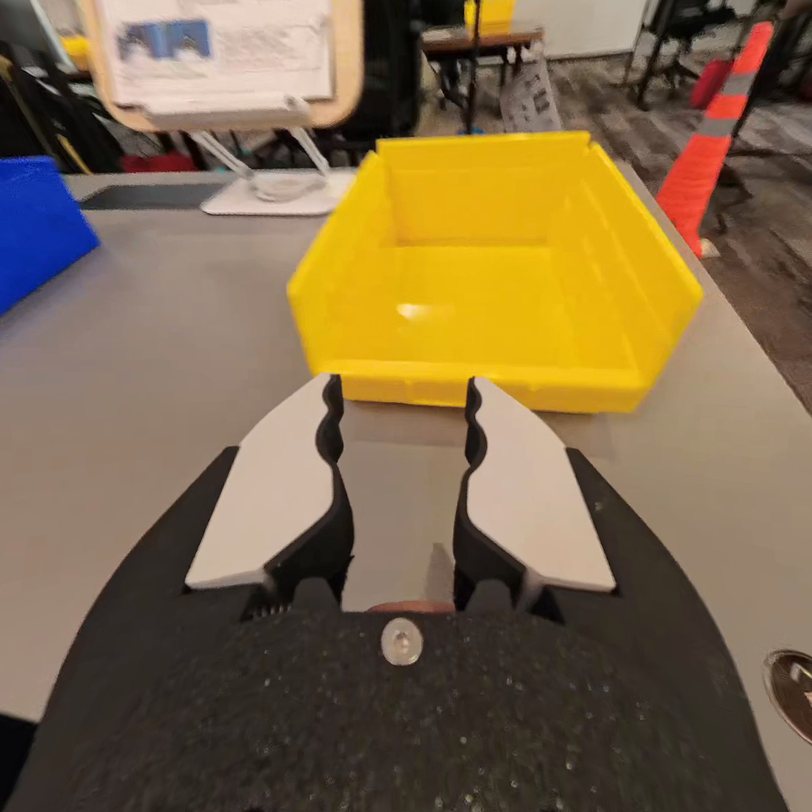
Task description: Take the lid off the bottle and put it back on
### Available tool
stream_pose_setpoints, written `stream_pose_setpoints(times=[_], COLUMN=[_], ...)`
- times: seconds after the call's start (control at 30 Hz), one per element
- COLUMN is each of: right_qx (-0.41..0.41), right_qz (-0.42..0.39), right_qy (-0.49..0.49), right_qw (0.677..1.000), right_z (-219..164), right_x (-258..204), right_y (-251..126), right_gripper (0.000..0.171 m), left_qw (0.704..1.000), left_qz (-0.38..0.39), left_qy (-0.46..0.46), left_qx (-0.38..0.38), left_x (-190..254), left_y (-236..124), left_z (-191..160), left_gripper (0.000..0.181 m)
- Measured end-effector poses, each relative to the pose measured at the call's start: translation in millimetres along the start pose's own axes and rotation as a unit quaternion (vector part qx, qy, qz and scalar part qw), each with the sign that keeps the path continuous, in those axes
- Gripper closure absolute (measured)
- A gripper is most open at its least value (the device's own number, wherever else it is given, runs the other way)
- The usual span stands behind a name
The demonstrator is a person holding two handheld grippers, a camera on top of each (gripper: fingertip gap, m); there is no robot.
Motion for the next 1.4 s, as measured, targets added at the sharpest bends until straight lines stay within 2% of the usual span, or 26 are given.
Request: stream_pose_setpoints(times=[0.13, 0.4, 0.57, 0.67, 0.73, 0.83, 0.9, 1.0, 1.17, 1.27, 1.4], right_qx=[-0.001, -0.009, -0.011, -0.013, -0.012, -0.013, -0.017, -0.018, -0.025, -0.031, -0.032], right_qz=[0.003, 0.007, 0.021, 0.027, 0.028, 0.031, 0.034, 0.034, 0.040, 0.043, 0.049], right_qy=[0.011, -0.042, -0.011, 0.014, 0.019, 0.018, 0.019, 0.014, 0.019, 0.017, 0.020], right_qw=[1.000, 0.999, 1.000, 0.999, 0.999, 0.999, 0.999, 0.999, 0.999, 0.998, 0.998], right_z=[5, 0, -1, -2, -3, -4, -4, -5, -7, -8, -8], right_x=[6, -12, -8, -5, -3, -4, -6, -7, -7, -7, -7], right_y=[13, 14, 15, 14, 12, 13, 14, 14, 15, 16, 19], right_gripper=[0.120, 0.128, 0.130, 0.131, 0.131, 0.131, 0.131, 0.131, 0.131, 0.131, 0.131], left_qw=[1.000, 0.999, 0.999, 0.997, 0.996, 0.992, 0.984, 0.962, 0.926, 0.907, 0.887], left_qz=[0.019, 0.016, 0.027, 0.035, 0.042, 0.019, 0.030, 0.051, 0.084, 0.083, 0.097], left_qy=[0.020, 0.029, 0.037, 0.061, 0.076, 0.048, 0.052, 0.071, 0.060, 0.028, 0.034], left_qx=[0.016, 0.011, 0.018, 0.018, -0.009, -0.114, -0.169, -0.260, -0.363, -0.411, -0.451], left_x=[-3, -4, 0, -3, -10, -24, -37, -51, -76, -89, -95], left_y=[-2, 2, 1, -3, -1, 28, 58, 109, 176, 200, 220], left_z=[3, 1, 4, 27, 55, 98, 123, 141, 135, 126, 120], left_gripper=[0.121, 0.119, 0.116, 0.113, 0.102, 0.091, 0.092, 0.090, 0.088, 0.087, 0.087])
Point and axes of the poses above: each gripper's, where its closed fingertips meet, y out along the fingers, z out of its top, x = y × z across the jaws, the point moved 9 cm from there along -y, back along the fingers, and after that the axes turned 6 degrees about y, right-handed, at the moved point
